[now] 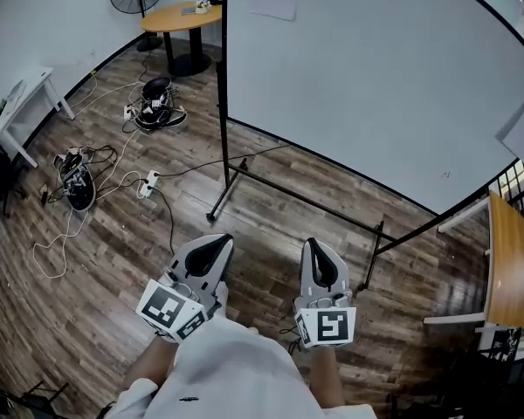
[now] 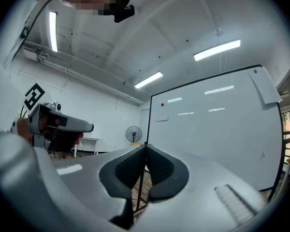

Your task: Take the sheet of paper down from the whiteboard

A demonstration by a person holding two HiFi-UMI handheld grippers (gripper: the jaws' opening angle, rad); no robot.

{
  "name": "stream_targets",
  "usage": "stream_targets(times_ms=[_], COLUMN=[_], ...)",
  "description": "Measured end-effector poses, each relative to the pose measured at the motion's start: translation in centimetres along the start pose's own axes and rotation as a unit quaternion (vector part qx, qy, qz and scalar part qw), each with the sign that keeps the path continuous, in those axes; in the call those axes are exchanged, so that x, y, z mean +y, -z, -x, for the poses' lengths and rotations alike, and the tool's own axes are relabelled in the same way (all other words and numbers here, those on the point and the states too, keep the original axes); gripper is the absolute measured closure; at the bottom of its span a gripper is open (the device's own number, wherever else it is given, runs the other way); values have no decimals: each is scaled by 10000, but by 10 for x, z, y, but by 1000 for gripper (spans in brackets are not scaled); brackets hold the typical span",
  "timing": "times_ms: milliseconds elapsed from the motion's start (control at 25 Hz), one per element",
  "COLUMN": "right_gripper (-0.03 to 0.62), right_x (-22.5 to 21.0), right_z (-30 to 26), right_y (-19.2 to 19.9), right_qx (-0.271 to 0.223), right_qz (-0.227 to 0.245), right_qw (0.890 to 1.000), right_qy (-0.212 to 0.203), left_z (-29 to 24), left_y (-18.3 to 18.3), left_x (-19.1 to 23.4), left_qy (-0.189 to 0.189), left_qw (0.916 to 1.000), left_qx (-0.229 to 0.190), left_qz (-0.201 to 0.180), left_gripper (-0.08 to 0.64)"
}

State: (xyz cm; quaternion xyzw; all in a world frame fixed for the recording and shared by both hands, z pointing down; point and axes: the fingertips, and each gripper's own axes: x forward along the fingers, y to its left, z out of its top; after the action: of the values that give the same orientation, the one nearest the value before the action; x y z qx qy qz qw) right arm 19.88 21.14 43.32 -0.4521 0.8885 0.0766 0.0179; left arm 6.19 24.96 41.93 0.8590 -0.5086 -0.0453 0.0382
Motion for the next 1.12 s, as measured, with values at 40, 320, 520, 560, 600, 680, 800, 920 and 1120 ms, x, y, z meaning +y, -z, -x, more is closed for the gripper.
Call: stream_targets(times_ms=[40,320,520,560,600,680,800,920,1120], right_gripper=[594,594,594,594,594,594,594,594,594], right_x=[-3,-14,-28,-31,-34,-44,-57,-63,-76], right_z=[-13,-134,-227,-244,-260,-286,-320,-349,-382], right_y=[2,13,-4,-8,-11,-13,-13,-18,-18], right_qx=[-4,12,-13,-47,-80,-118,-122,-156,-132], right_qz=[6,141,153,139,125,102,31,34,114], right_qw=[10000,9997,9982,9977,9973,9962,9946,9935,9925], right_qy=[6,206,577,655,725,855,1027,1131,1212], left_z=[-10,-83,-127,-136,-145,-163,-183,-203,-238], left_y=[0,-17,-47,-53,-58,-68,-81,-90,-100], left_x=[10,120,208,226,242,266,292,316,333], left_qy=[31,264,360,377,395,468,620,768,973], left_qw=[10000,9993,9987,9987,9986,9982,9972,9960,9942], left_qx=[-26,-279,-350,-349,-352,-381,-415,-449,-453], left_qz=[16,12,23,24,25,-3,-86,-25,-66], left_gripper=[554,554,555,554,555,555,554,555,554])
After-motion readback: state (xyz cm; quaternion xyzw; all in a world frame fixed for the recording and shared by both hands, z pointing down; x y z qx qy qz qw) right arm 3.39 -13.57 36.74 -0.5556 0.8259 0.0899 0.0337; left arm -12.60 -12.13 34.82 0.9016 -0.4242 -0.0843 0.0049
